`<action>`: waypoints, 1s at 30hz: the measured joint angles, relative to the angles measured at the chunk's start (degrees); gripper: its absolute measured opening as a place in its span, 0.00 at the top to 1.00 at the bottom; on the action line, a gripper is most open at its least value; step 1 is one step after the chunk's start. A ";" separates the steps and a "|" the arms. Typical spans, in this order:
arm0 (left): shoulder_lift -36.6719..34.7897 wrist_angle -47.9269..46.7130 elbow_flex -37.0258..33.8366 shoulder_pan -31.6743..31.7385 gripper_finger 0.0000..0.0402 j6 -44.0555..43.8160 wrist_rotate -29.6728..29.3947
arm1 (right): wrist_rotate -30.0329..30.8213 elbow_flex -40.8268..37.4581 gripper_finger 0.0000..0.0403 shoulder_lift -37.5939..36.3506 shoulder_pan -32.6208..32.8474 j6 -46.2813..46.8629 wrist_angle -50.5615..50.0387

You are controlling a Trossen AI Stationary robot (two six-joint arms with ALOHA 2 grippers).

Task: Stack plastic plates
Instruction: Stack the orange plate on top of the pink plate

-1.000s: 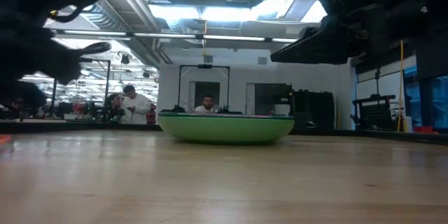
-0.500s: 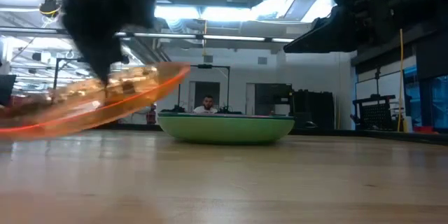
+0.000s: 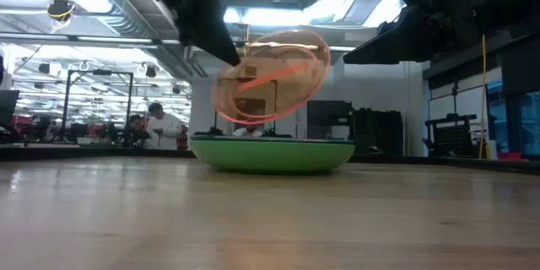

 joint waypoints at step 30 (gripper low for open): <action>2.94 4.29 -1.79 12.39 0.98 4.70 5.67 | -0.53 0.00 0.52 0.06 -0.04 1.09 -0.58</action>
